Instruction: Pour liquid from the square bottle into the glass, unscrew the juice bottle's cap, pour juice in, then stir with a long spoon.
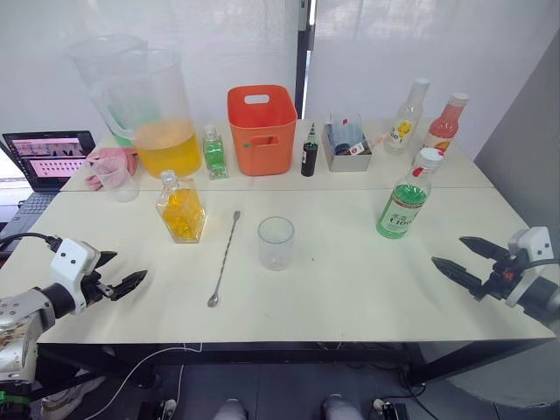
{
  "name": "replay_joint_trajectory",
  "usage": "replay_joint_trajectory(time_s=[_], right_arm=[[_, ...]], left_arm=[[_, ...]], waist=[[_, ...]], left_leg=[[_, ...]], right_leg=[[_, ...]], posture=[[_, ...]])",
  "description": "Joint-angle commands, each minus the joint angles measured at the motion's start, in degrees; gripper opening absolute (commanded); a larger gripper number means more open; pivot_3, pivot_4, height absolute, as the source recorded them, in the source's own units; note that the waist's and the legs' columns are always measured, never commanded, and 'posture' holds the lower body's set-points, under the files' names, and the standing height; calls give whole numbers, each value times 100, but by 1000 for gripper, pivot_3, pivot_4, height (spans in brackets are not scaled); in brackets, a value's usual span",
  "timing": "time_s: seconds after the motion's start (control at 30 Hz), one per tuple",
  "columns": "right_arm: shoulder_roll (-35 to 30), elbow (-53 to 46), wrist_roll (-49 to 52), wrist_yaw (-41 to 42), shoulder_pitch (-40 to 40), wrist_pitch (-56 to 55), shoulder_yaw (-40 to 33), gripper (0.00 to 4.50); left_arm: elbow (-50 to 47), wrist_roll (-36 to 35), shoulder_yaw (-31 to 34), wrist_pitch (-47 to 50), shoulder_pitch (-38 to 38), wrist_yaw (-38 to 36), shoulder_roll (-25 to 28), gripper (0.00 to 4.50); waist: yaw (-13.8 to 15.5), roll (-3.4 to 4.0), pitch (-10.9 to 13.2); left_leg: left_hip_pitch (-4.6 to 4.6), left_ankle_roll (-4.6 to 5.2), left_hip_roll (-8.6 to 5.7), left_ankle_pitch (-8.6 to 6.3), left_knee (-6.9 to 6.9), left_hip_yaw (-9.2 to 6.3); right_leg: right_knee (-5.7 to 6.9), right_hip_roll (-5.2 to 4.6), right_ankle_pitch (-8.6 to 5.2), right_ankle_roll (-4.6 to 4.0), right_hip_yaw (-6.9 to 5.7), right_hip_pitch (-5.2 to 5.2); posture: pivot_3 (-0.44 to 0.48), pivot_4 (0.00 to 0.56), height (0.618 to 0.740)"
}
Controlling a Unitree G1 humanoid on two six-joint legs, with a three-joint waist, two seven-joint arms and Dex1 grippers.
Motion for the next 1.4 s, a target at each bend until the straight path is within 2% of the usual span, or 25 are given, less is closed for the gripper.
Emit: replay_joint_trajectory(time_s=[0.03,0.2,0.33,0.5,0.77,0.97,1.03,1.17,1.4], right_arm=[[-3,-203,92,-83,4,-119,-208,4468],[3,-288,170,-95,18,23,-174,4468],[-154,-576,921,199,-103,902,-281,4468],[-456,-1110,1450,609,-342,1525,-67,4468],[-694,-1378,1895,1374,-1065,1992,458,4468],[-582,-1294,1870,1538,-1416,2007,711,4468],[-539,-1285,1840,1550,-1454,2018,784,4468],[-478,-1300,1747,1562,-1500,1908,921,4468],[-476,-1477,1676,1577,-1531,1750,953,4468]], left_arm=[[-93,-73,104,-163,-83,-98,83,4500],[-265,-415,197,45,-115,-277,26,4500],[-475,-779,373,263,78,-442,-21,4500],[-882,-1098,676,347,480,-456,-171,4500],[-2293,-1179,1284,103,1592,551,-1231,4500],[-3233,-1275,1259,38,2010,1458,-2255,4500],[-3458,-1040,1069,-14,1968,1838,-2510,4500],[-3564,-479,525,219,1369,2892,-2897,4500],[-3118,60,-158,352,463,3525,-3041,4500]], waist=[[0,0,0],[0,0,0],[-12,0,0],[-33,4,2],[18,1,2],[78,-2,2],[109,-4,1],[199,-4,1],[162,-5,0]], left_leg=[[0,0,0,0,0,0],[-1,0,0,0,1,0],[0,0,0,0,1,0],[1,0,1,0,0,0],[-2,0,1,0,6,0],[-5,0,0,0,13,0],[-4,0,0,0,14,-1],[-6,0,-2,0,25,-1],[-11,-1,-4,0,28,-1]], right_leg=[[0,0,0,0,0,0],[0,0,0,0,0,0],[1,0,0,0,0,0],[3,0,0,-1,2,0],[-2,0,0,0,1,1],[-4,0,2,3,0,4],[-3,0,2,3,0,4],[-4,0,8,7,0,5],[-9,0,23,-7,0,4]], posture=[[0,150,740],[0,150,740],[0,150,740],[0,150,740],[0,150,740],[0,150,740],[0,150,740],[0,150,740],[0,150,740]])
